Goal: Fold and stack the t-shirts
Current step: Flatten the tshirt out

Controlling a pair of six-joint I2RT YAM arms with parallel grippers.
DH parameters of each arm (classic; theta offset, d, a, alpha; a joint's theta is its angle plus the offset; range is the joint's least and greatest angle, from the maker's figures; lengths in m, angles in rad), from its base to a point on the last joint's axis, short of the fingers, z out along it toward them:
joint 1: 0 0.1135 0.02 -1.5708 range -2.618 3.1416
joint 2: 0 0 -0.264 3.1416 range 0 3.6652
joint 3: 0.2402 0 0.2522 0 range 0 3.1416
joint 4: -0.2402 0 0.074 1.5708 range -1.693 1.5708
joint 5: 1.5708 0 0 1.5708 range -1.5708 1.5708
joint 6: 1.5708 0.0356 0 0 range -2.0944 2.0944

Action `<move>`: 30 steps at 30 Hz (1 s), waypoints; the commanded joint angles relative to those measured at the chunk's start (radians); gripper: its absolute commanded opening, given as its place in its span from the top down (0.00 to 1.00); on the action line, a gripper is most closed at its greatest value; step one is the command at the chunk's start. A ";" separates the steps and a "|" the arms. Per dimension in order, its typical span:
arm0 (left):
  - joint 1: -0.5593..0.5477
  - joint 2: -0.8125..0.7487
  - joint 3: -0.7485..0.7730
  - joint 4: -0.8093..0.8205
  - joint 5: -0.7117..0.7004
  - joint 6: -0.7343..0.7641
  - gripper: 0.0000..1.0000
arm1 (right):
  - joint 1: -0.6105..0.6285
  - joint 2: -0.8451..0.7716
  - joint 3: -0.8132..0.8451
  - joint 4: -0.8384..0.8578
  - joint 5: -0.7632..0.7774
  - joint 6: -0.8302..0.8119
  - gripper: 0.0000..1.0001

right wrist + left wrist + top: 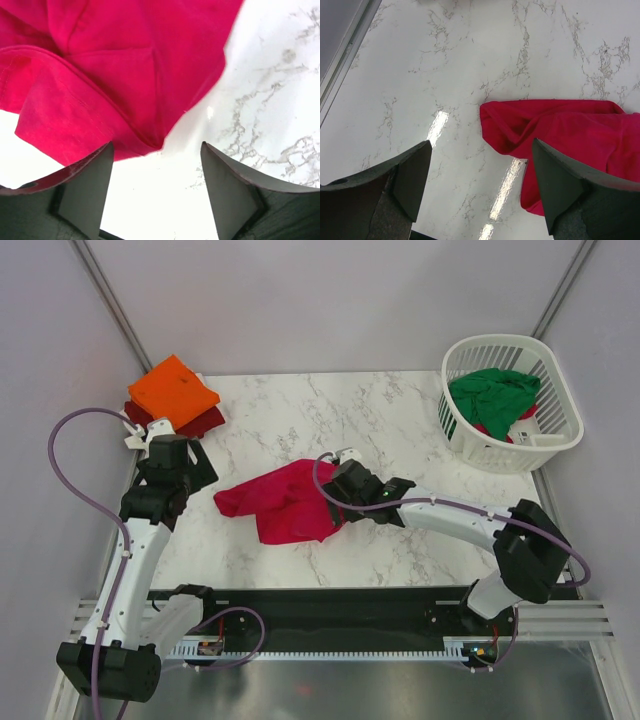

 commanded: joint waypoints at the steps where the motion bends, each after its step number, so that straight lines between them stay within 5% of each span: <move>1: -0.003 -0.008 0.000 0.038 0.003 0.022 0.12 | -0.039 -0.081 -0.052 0.068 -0.076 0.050 0.23; 11: -0.003 -0.008 -0.002 0.038 0.007 0.023 0.12 | -0.066 -0.055 -0.070 0.161 -0.208 0.079 0.33; 24: -0.003 -0.017 -0.002 0.038 0.007 0.023 0.13 | -0.082 -0.050 -0.096 0.164 -0.225 0.107 0.60; 26: -0.003 -0.015 -0.002 0.038 0.006 0.023 0.13 | -0.083 -0.055 -0.104 0.162 -0.220 0.111 0.58; 30: -0.003 -0.017 -0.005 0.036 0.006 0.022 0.13 | -0.083 -0.069 -0.125 0.144 -0.179 0.111 0.37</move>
